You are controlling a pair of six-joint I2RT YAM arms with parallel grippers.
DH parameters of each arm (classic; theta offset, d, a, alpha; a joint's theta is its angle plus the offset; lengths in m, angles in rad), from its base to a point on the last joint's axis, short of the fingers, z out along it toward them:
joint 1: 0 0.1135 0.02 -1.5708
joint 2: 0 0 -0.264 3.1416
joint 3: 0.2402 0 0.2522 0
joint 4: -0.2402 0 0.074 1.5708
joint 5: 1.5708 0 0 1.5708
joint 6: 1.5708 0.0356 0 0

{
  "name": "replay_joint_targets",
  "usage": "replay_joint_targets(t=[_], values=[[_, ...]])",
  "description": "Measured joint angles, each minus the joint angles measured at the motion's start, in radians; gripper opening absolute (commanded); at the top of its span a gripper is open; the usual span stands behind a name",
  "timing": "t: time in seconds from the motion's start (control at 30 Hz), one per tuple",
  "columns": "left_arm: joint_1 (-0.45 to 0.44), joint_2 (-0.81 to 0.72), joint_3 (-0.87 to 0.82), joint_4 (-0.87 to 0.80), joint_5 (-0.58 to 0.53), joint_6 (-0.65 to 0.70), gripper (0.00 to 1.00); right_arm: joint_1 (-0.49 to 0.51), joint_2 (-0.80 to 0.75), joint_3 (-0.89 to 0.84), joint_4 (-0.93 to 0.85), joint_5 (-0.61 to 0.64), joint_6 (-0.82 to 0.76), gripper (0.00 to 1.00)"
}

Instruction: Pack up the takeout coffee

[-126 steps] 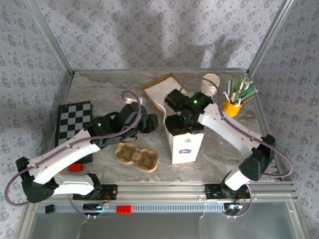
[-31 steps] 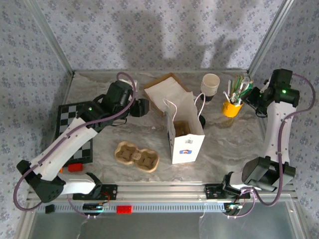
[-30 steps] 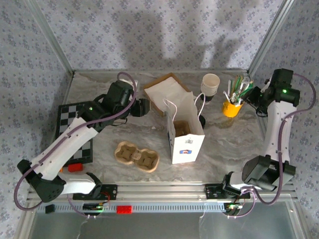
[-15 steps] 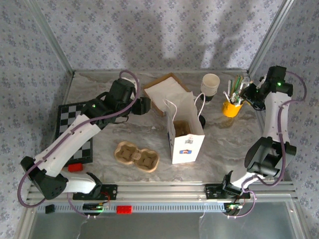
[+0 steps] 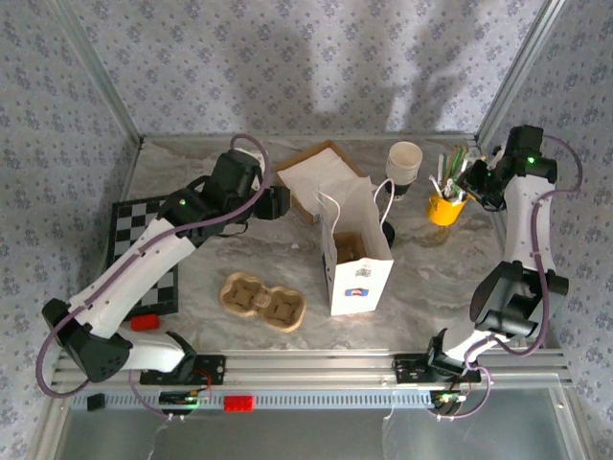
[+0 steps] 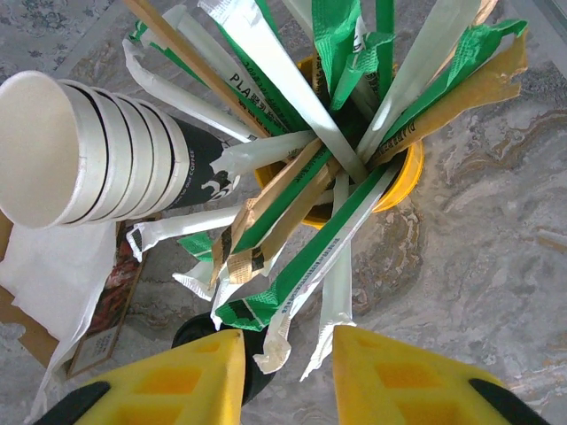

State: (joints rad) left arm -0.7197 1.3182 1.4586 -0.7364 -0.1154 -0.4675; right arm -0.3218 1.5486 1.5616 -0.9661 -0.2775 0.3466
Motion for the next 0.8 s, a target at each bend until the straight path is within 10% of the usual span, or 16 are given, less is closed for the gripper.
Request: replay_joint_targets(t=[0.8], values=[[0.006,0.001,0.006,0.003,0.016,0.000,0.61,-0.001,0.000,-0.031,0.012,-0.053,0.016,0.01]])
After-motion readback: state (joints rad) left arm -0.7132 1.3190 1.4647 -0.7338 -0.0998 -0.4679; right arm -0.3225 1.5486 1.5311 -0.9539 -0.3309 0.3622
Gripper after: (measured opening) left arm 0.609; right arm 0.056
